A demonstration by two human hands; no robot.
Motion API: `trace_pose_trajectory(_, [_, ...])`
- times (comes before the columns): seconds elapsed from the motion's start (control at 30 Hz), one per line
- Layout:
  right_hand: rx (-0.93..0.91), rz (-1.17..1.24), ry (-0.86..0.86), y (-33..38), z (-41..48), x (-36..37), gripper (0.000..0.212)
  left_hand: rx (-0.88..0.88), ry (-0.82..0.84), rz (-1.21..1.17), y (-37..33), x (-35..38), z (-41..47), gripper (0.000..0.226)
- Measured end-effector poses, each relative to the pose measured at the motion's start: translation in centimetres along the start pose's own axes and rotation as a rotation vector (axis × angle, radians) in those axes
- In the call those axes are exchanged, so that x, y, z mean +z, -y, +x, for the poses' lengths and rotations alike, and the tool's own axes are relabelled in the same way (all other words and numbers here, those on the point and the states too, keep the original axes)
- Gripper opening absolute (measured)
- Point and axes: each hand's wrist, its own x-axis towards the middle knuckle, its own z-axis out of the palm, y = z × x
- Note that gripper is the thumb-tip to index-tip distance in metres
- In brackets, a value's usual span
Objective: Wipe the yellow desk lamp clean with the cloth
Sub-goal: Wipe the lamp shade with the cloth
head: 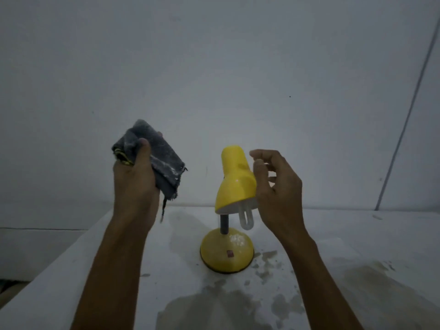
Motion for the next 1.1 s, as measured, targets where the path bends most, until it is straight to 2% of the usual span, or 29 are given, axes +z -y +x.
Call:
trace_pose_trajectory(0.13, [0.177, 0.115, 0.012, -2.3, 0.2, 0.1, 0.038, 0.079, -0.063, 0.193, 1.8, 4.4, 1.2, 0.016])
trace_pose_trajectory(0.2, [0.258, 0.196, 0.037, -2.8, 0.1, 0.3, 0.043, 0.099, 0.092, 0.328, 3.2, 6.5, 1.7, 0.032])
trace_pose_trajectory(0.3, [0.306, 0.237, 0.031, -2.9, 0.0, 0.8, 0.043, 0.076, 0.489, 0.618, 5.8, 7.9, 1.1, 0.075])
trace_pose_trajectory(0.33, [0.307, 0.243, 0.011, -2.9, -0.1, 1.0, 0.045, 0.091, 0.594, 0.643, 6.5, 8.0, 0.5, 0.075])
trace_pose_trajectory(0.4, [0.306, 0.257, -0.047, -2.9, -0.1, 1.2, 0.051, 0.153, 0.702, 0.597, 7.1, 8.0, -1.1, 0.069])
trace_pose_trajectory(0.53, [0.315, 0.275, -0.15, -3.0, -0.2, 1.5, 0.053, 0.18, 0.744, 0.533, 8.1, 5.8, -3.0, 0.071])
trace_pose_trajectory(0.63, [0.282, 0.262, -0.155, -3.0, -0.4, 1.8, 0.057, 0.288, 0.862, 0.37, 9.0, 2.9, -3.3, 0.042])
trace_pose_trajectory(0.7, [0.287, 0.252, -0.141, -2.9, -0.5, 2.1, 0.061, 0.289, 0.769, 0.258, 10.1, 1.7, -3.6, 0.041])
trace_pose_trajectory(0.77, [0.29, 0.245, -0.147, -2.7, -0.5, 2.2, 0.063, 0.174, 0.544, 0.184, 11.2, 1.1, -4.0, 0.058])
trace_pose_trajectory(0.8, [0.291, 0.242, -0.147, -2.7, -0.5, 2.3, 0.063, 0.086, 0.452, 0.207, 11.7, 1.1, -4.3, 0.057])
trace_pose_trajectory(0.87, [0.288, 0.242, -0.145, -2.7, -0.6, 2.1, 0.062, -0.102, 0.404, 0.219, 12.4, 1.6, -4.8, 0.05])
trace_pose_trajectory(0.93, [0.295, 0.249, -0.156, -3.0, -0.5, 1.8, 0.061, -0.139, 0.413, 0.196, 11.9, 2.1, -4.8, 0.051])
trace_pose_trajectory(1.0, [0.296, 0.251, -0.171, -3.1, -0.4, 1.7, 0.061, 0.044, 0.486, 0.266, 10.2, 2.8, -4.6, 0.052])
trace_pose_trajectory(1.1, [0.277, 0.239, -0.161, -3.1, -0.4, 2.1, 0.056, 0.493, 0.716, 0.469, 8.8, 3.7, -5.1, 0.052])
